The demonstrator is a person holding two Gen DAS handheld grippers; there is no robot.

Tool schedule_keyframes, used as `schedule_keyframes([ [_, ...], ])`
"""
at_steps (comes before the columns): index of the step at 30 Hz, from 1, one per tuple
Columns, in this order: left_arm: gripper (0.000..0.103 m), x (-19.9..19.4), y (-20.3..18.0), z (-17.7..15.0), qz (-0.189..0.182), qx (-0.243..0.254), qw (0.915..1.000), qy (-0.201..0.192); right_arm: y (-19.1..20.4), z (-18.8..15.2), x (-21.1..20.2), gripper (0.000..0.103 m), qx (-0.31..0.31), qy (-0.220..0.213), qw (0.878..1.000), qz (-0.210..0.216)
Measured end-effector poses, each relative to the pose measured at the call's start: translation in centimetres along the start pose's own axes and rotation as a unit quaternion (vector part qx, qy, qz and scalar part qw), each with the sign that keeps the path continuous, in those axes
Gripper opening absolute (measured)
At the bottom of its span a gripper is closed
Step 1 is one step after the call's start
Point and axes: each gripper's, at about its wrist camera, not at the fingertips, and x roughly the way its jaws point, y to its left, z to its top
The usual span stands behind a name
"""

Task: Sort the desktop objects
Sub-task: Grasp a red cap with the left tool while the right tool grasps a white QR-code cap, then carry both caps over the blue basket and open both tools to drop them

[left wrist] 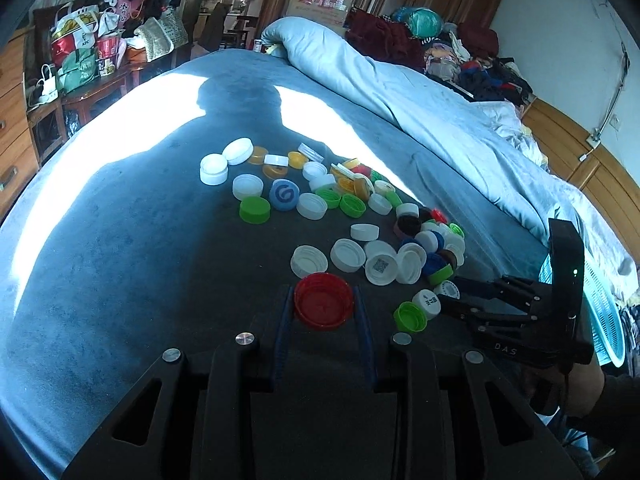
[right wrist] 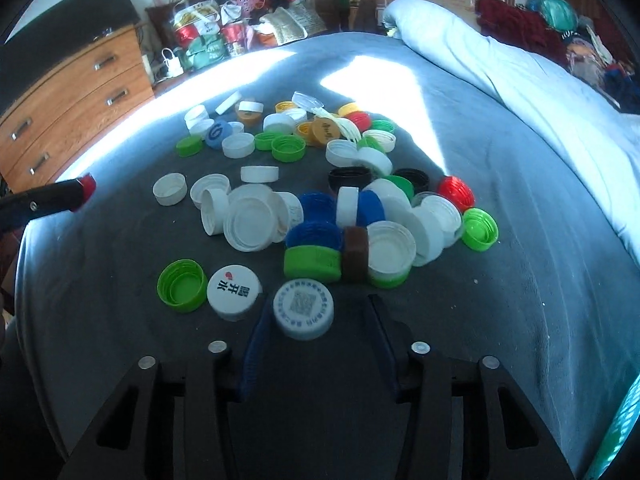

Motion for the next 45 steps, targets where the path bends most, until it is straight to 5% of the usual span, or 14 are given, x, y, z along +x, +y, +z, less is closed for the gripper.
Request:
schedule_keyframes([
  [23, 0.026, -7.5, -13.1, 2.5, -0.055, 0.099, 0.9913, -0.067, -0.8, -2.2, -21.8, 0.033, 0.074, -0.132, 0.987, -0.044],
  [45, 0.026, -7.2, -23.6, 1.7, -0.096, 0.18, 0.978, -0.044, -8.1, -7.9, -28.7, 0.033, 0.147, -0.154, 0.971, -0.113],
])
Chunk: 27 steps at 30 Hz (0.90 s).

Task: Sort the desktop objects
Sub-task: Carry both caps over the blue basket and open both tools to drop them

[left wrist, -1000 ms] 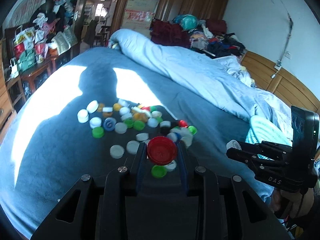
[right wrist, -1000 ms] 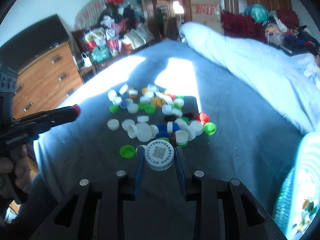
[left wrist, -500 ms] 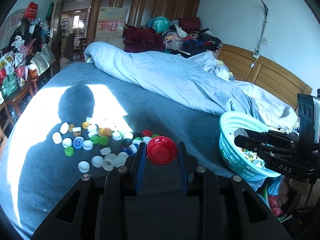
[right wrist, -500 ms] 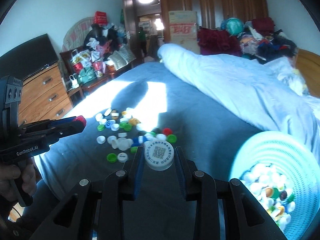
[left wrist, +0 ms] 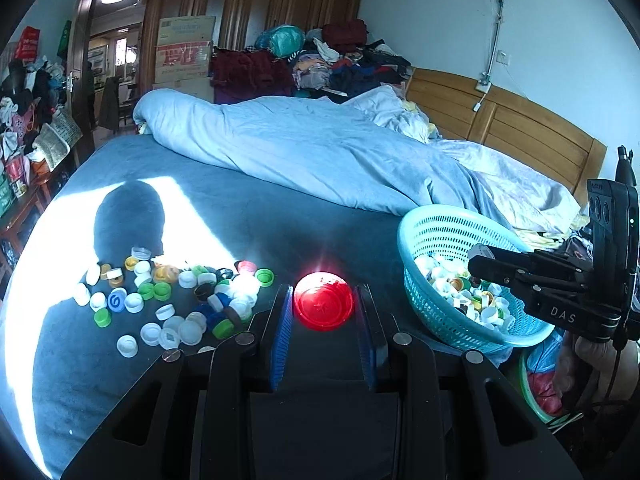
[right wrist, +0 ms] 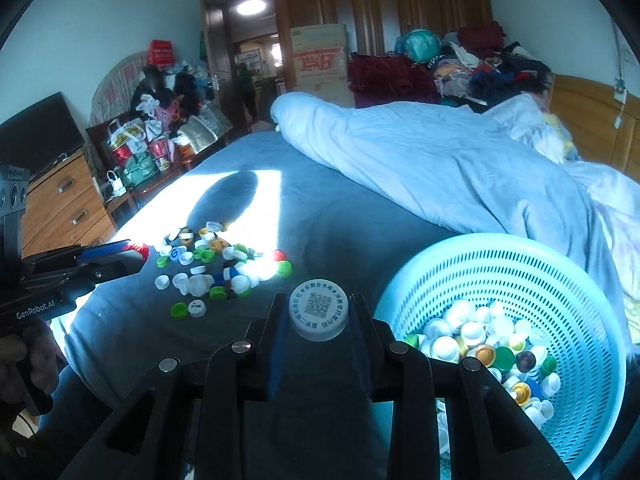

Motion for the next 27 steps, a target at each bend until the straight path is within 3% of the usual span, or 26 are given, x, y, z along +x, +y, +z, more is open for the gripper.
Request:
schedule_keyframes([
  [13, 0.026, 2.6, -4.7, 1.7, -0.025, 0.032, 0.9991, 0.015, -4.7, -0.6, -2.3, 0.033, 0.027, -0.016, 0.999, -0.035],
  [27, 0.026, 10.0, -15.8, 5.2, -0.054, 0.125, 0.9891, 0.055, -11.7, -2.9, -4.6, 0.033, 0.079, -0.007, 0.992, -0.095],
])
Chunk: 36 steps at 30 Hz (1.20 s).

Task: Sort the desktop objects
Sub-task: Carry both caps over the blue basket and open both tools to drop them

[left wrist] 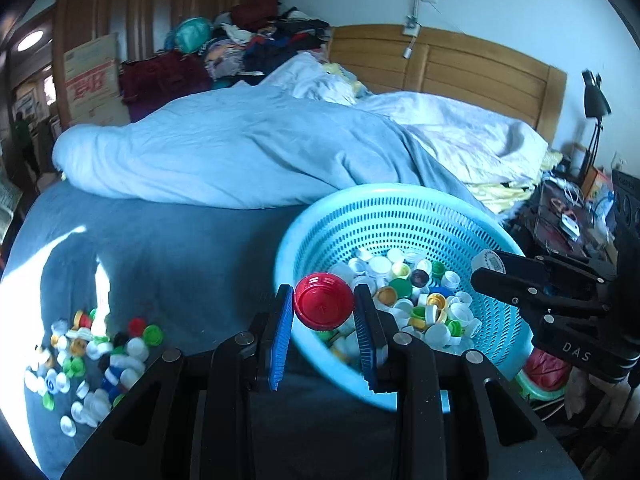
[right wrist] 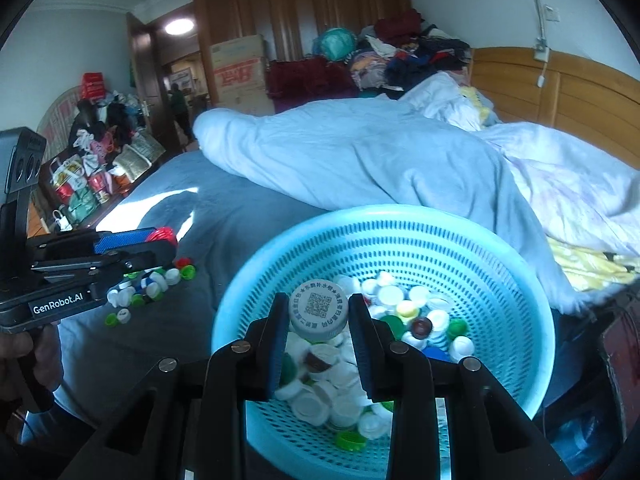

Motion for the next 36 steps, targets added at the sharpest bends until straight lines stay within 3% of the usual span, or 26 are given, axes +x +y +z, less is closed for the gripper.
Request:
schedule_keyframes([
  [10, 0.026, 3.7, -3.7, 1.0, -0.006, 0.04, 0.9987, 0.032, -2.8, -0.5, 0.7, 0.033, 0.021, 0.012, 1.0, -0.014],
  [22, 0.026, 4.5, -3.5, 0.7, -0.011, 0.037, 0.9983, 0.045, -2.8, -0.8, 1.5, 0.033, 0.021, 0.018, 1.0, -0.01],
  [24, 0.029, 4.5, -3.6, 0.7, -0.013, 0.039, 0.9981, 0.045, -2.9, -0.7, 1.5, 0.033, 0.021, 0.016, 1.0, -0.01],
  [25, 0.037, 4.4, -3.6, 0.7, -0.01, 0.039, 0.9982, 0.043, -2.9, -0.6, 1.5, 0.033, 0.021, 0.016, 1.0, -0.011],
  [26, 0.044, 4.3, -3.5, 0.7, -0.008, 0.037, 0.9985, 0.041, -2.8, -0.6, 1.5, 0.035, 0.02, 0.015, 1.0, -0.012],
  [28, 0.048, 4.1, -3.3, 0.8, -0.007, 0.032, 0.9988, 0.036, -2.7, -0.5, 1.4, 0.041, 0.02, 0.012, 1.0, -0.015],
  [30, 0.049, 3.8, -3.0, 0.9, -0.005, 0.03, 0.999, 0.033, -2.7, -0.4, 1.2, 0.051, 0.02, 0.009, 1.0, -0.017],
  [36, 0.056, 3.5, -2.1, 0.5, -0.002, 0.021, 0.9993, 0.032, -1.7, -0.4, 0.9, 0.06, 0.016, 0.007, 1.0, -0.013],
])
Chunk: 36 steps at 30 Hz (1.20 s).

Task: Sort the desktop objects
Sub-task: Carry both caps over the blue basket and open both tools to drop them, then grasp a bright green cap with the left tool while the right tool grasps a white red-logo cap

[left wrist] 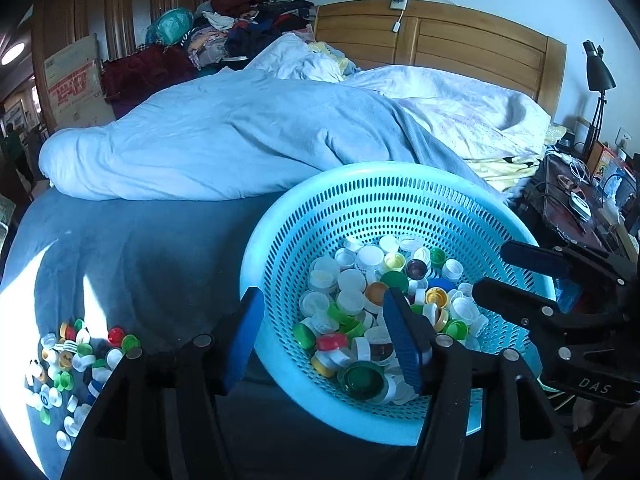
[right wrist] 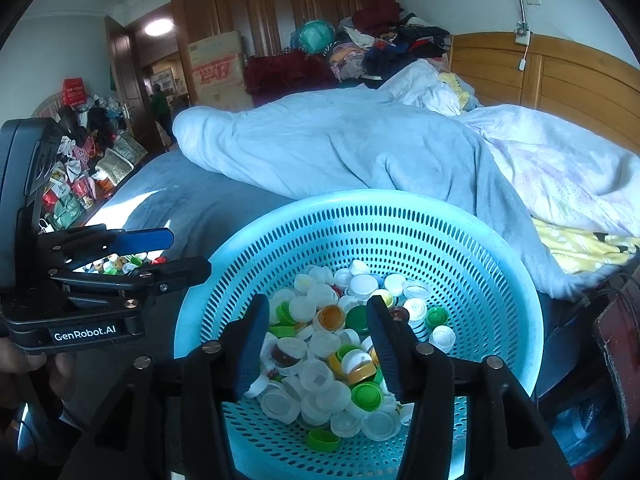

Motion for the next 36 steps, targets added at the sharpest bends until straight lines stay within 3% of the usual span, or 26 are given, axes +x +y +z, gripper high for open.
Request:
schedule_keyframes([
  [5, 0.056, -0.6, 3.0, -3.0, 0.007, -0.02, 0.9998, 0.004, 1.6, -0.5, -0.2, 0.063, -0.011, 0.004, 1.0, 0.017],
  [10, 0.056, -2.1, 10.3, -9.3, 0.05, -0.079, 0.9955, 0.011, 4.1, -1.6, 0.3, 0.066, -0.03, 0.02, 0.999, 0.038],
  [14, 0.056, -4.7, 17.1, -16.0, 0.102, -0.15, 0.9833, 0.008, 6.2, -2.4, 1.1, 0.067, -0.044, 0.035, 0.997, 0.058],
  [19, 0.056, -5.6, 23.3, -22.9, 0.161, -0.217, 0.9619, 0.042, 8.9, -3.6, 2.7, 0.067, -0.064, 0.061, 0.993, 0.081],
  [21, 0.056, -5.2, 24.3, -24.1, 0.169, -0.23, 0.9568, 0.052, 9.9, -4.0, 3.3, 0.068, -0.073, 0.068, 0.991, 0.088],
  [24, 0.056, -4.1, 24.9, -25.0, 0.163, -0.237, 0.9558, 0.058, 11.3, -4.4, 3.7, 0.067, -0.084, 0.076, 0.989, 0.095],
  [31, 0.056, -1.3, 24.8, -24.3, 0.148, -0.208, 0.9651, 0.057, 12.8, -4.7, 4.5, 0.067, -0.097, 0.1, 0.986, 0.089],
  [34, 0.024, -1.3, 25.7, -24.3, 0.147, -0.214, 0.9643, 0.053, 13.9, -4.7, 5.0, 0.066, -0.104, 0.106, 0.985, 0.093],
  [36, 0.025, -2.1, 25.9, -24.5, 0.147, -0.216, 0.9643, 0.044, 15.2, -4.6, 5.5, 0.058, -0.111, 0.108, 0.982, 0.105],
])
